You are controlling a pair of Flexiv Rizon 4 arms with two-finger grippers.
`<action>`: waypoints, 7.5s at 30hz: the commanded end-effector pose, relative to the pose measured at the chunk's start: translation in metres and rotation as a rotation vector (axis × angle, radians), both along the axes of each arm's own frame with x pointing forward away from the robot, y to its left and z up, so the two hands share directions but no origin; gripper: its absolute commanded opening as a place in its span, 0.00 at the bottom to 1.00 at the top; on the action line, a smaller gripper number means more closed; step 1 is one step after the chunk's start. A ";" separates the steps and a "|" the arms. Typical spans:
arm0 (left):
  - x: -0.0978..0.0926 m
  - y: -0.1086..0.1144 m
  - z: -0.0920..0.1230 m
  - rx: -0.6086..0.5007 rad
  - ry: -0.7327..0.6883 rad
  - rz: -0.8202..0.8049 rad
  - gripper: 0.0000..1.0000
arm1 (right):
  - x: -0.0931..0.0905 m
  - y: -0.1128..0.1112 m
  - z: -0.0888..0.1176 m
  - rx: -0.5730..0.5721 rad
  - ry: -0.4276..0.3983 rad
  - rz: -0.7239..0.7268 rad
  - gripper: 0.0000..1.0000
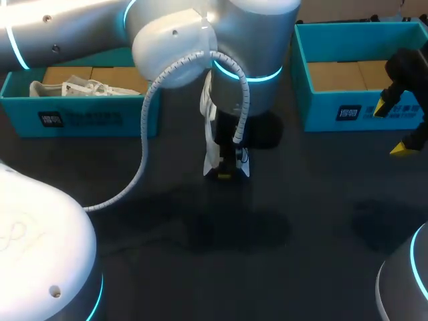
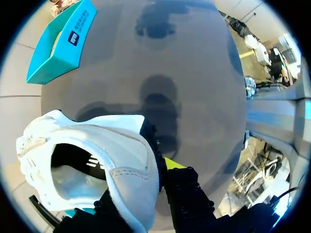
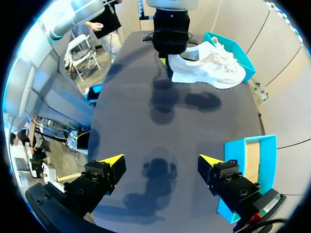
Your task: Take the shoe out of the shoebox, open the shoe tongue, remove and reinsert the insole, then place the shoe into the shoebox
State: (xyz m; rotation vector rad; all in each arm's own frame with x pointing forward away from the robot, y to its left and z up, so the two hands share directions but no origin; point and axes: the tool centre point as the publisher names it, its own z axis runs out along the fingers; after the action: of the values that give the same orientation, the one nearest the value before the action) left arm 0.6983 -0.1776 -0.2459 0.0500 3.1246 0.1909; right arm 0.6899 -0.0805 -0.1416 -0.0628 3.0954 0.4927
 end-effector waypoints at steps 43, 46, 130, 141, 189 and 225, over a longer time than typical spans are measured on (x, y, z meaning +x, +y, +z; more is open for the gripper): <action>0.145 0.117 0.072 0.060 0.099 -0.163 0.00 | 0.001 0.000 -0.001 -0.002 0.002 0.000 1.00; 0.156 0.130 0.075 0.043 0.091 -0.145 0.00 | 0.001 0.000 -0.001 -0.002 0.002 0.000 1.00; 0.337 0.400 0.093 0.038 0.143 -0.045 0.00 | 0.001 0.000 -0.001 -0.002 0.002 0.000 1.00; 0.390 0.422 0.087 0.045 0.124 -0.053 0.00 | 0.001 0.000 -0.001 -0.002 0.002 0.000 1.00; 0.395 0.421 0.089 0.053 0.121 -0.726 0.00 | 0.001 0.000 -0.001 -0.002 0.002 0.000 1.00; 0.434 0.448 0.094 0.097 0.133 -1.553 0.00 | 0.001 0.000 -0.001 -0.002 0.002 0.000 1.00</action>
State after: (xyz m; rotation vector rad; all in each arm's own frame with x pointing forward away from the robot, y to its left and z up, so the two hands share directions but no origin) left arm 1.1295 0.2746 -0.1540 2.2561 2.1971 0.2583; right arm 0.6899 -0.0805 -0.1416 -0.0629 3.0956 0.4927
